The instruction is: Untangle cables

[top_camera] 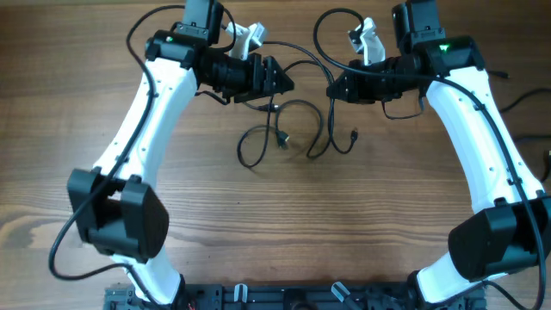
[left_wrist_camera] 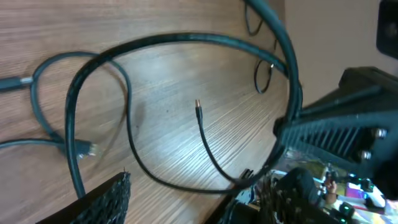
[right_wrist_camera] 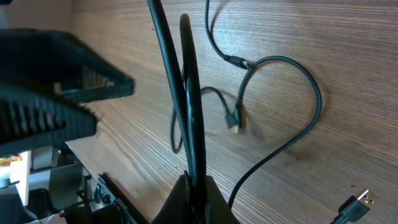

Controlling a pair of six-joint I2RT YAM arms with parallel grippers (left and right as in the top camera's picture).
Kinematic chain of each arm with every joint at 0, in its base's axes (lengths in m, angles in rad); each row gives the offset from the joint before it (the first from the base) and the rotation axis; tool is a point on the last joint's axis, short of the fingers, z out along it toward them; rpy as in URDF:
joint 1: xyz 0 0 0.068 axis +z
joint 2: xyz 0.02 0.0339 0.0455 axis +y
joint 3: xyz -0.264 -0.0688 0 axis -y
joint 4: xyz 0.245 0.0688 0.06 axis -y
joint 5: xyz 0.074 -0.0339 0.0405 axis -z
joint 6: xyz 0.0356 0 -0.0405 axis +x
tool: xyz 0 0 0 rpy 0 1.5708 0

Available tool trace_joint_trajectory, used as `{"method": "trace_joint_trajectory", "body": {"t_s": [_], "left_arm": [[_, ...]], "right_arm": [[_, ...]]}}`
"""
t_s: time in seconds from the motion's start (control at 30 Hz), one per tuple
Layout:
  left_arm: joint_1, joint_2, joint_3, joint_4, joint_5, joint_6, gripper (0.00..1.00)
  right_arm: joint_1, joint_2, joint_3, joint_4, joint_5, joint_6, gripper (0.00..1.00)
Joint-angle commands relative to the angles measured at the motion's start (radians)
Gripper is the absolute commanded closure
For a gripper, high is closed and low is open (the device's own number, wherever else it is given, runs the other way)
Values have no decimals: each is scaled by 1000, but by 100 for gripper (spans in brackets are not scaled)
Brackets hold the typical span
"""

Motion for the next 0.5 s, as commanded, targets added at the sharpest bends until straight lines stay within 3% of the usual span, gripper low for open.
{"method": "trace_joint_trajectory", "body": {"t_s": [0.0,0.03,0.13,0.37,0.47], "left_arm": [[2,13,-1,149,182,-104,23],[2,13,-1,276,158,-225,20],[-2,17,-1,342,-25,-423,23],[-62,71,-1,507,-129,-618,18],[-74,100,-1,606,-132,-673,24]], "right_arm": [[0,-28,3,2,-39,-2,96],[0,-28,3,2,-39,-3,96],[0,-28,3,2,-39,-2,96],[0,-28,3,6,-39,0,96],[-1,-28,3,6,-39,-1,96]]}}
